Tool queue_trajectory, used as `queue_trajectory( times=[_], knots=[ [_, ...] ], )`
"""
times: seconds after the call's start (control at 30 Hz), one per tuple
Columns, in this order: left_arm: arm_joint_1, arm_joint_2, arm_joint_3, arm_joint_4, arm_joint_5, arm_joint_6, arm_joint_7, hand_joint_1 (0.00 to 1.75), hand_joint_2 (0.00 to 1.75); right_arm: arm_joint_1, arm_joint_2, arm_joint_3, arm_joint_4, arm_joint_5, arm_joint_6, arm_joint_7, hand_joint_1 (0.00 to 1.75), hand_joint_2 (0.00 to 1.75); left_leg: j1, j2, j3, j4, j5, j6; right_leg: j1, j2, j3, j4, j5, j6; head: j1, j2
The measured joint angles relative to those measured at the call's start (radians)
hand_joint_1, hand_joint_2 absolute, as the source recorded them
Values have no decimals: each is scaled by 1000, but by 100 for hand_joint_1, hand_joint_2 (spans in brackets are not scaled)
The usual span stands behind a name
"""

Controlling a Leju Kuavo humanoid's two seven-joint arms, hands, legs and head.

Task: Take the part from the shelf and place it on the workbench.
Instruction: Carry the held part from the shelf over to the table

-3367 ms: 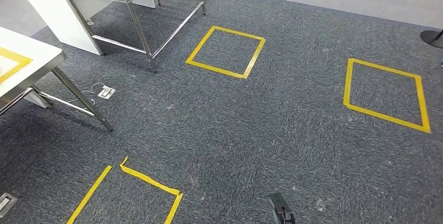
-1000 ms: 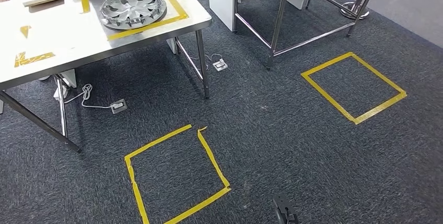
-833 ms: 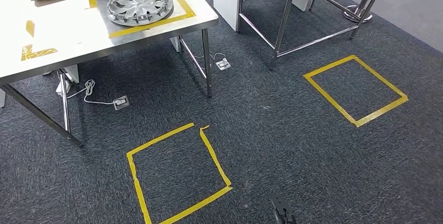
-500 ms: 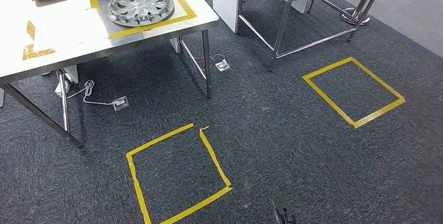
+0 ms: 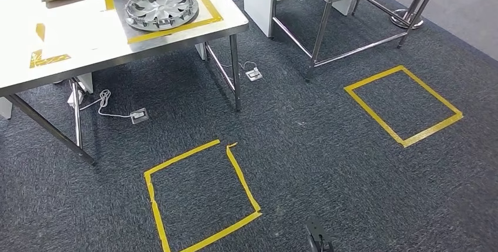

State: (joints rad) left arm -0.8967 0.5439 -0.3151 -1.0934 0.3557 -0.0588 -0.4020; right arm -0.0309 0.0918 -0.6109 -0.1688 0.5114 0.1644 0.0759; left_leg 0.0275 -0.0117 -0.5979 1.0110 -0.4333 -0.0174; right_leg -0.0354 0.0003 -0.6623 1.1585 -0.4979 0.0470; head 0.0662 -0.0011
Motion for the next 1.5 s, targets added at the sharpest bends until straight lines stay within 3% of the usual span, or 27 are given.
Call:
queue_trajectory(
  times=[0.07,0.2,0.27,0.37,0.4,0.43,0.53,0.6,0.73,0.8,0.87,0.9,0.93,0.97,1.0,1.07,1.1,1.2,1.27,1.37,1.4,1.43,1.5],
  knots=[
    [0,0,-2,-3,0,4,-1,175,175,-1,4,0,2,0,0,0,0,0,2,-5,-11,25,-14,-22,-6,9,39,-80,22,-4,3,0],
    [0,0,-5,-5,0,7,-2,175,175,0,7,-3,3,2,-1,0,0,0,2,-7,-17,31,-20,-42,-2,10,40,-80,15,-43,5,0],
    [0,0,-4,-5,-1,7,-4,175,175,-1,7,-4,3,2,-2,0,0,0,3,1,-44,89,-49,-45,-1,9,45,-81,12,-57,3,0],
    [3,-2,-5,-2,-4,8,-6,175,175,-1,7,-4,3,3,-2,0,0,0,-1,6,-146,274,-112,-43,6,7,52,-81,5,-69,2,0],
    [6,-3,-5,-1,-6,8,-6,175,175,0,7,-4,3,3,-2,0,0,0,-3,6,-167,303,-110,-39,9,7,55,-81,2,-72,2,0],
    [8,-4,-5,0,-8,8,-6,175,175,0,7,-4,3,3,-2,0,0,0,-4,6,-171,296,-89,-33,13,7,60,-81,-2,-74,2,0],
    [7,-7,-4,0,-19,8,-8,175,175,-1,9,-4,3,4,-3,0,0,0,-19,10,-98,126,14,-5,21,6,80,-83,-17,-74,2,0],
    [2,-12,-4,1,-32,7,-10,175,175,-2,12,-4,3,6,-4,0,0,0,-30,14,-62,54,21,7,21,4,83,-87,-22,-66,1,0],
    [-2,-21,-3,1,-50,3,-10,175,175,-4,15,-5,3,9,-4,-1,0,0,-28,10,-39,21,10,14,21,-2,86,-86,-32,-42,3,0],
    [-5,-28,-3,2,-54,2,-10,175,175,-5,15,-5,3,10,-4,-2,0,0,-23,10,-24,9,8,22,20,-1,42,-5,-65,-33,6,0],
    [-4,-34,-3,5,-54,-2,-11,175,175,-4,15,-5,3,12,-4,-2,0,0,-24,9,-18,9,0,29,21,0,-39,119,-103,-28,7,0],
    [-2,-37,-3,7,-54,-4,-11,175,175,-3,15,-5,3,12,-4,-2,0,0,-24,8,-15,10,-4,29,20,0,-69,156,-102,-26,7,0],
    [0,-38,-3,8,-54,-5,-11,175,175,-2,15,-5,3,12,-4,-2,0,0,-24,7,-11,13,-10,28,20,0,-83,157,-81,-25,7,0],
    [2,-39,-3,9,-54,-5,-11,175,175,-1,15,-5,3,13,-4,-2,0,0,-23,5,-7,17,-16,26,19,0,-76,120,-43,-25,7,0],
    [3,-40,-3,10,-54,-6,-11,175,175,-1,15,-5,3,14,-4,-2,0,0,-23,4,-1,22,-24,23,18,0,-53,54,2,-25,7,0],
    [2,-40,-3,10,-54,-6,-12,175,175,-2,15,-5,3,16,-4,-2,0,0,-26,2,5,31,-39,13,19,1,-5,-58,51,-32,6,0],
    [2,-40,-2,11,-54,-6,-13,175,175,-2,15,-5,4,18,-4,-2,0,0,-27,1,6,34,-44,7,20,1,9,-85,55,-38,6,0],
    [5,-39,-1,11,-54,-7,-14,175,175,-2,15,-5,4,20,-4,-1,0,0,-28,-1,9,30,-50,-9,22,1,19,-96,45,-56,5,0],
    [6,-37,0,10,-54,-7,-16,175,175,-3,15,-5,3,21,-4,-1,0,0,-25,2,-3,63,-69,-21,18,0,31,-103,41,-69,1,0],
    [12,-36,4,12,-55,-7,-19,175,175,-3,15,-5,3,21,-5,0,0,0,-21,5,-99,239,-133,-34,15,0,48,-107,31,-79,-3,0],
    [17,-36,4,13,-56,-8,-19,175,175,-3,15,-5,4,21,-5,1,0,0,-19,5,-132,288,-140,-37,15,0,53,-107,27,-80,-3,0],
    [22,-36,5,14,-57,-9,-19,175,175,-2,15,-5,4,21,-5,2,0,0,-17,5,-150,303,-128,-37,14,0,58,-107,22,-79,-3,0],
    [26,-36,7,14,-61,-11,-19,175,175,-2,15,-5,4,21,-5,2,0,0,-14,7,-125,217,-51,-37,12,0,74,-106,10,-74,-3,0]
  ],
)
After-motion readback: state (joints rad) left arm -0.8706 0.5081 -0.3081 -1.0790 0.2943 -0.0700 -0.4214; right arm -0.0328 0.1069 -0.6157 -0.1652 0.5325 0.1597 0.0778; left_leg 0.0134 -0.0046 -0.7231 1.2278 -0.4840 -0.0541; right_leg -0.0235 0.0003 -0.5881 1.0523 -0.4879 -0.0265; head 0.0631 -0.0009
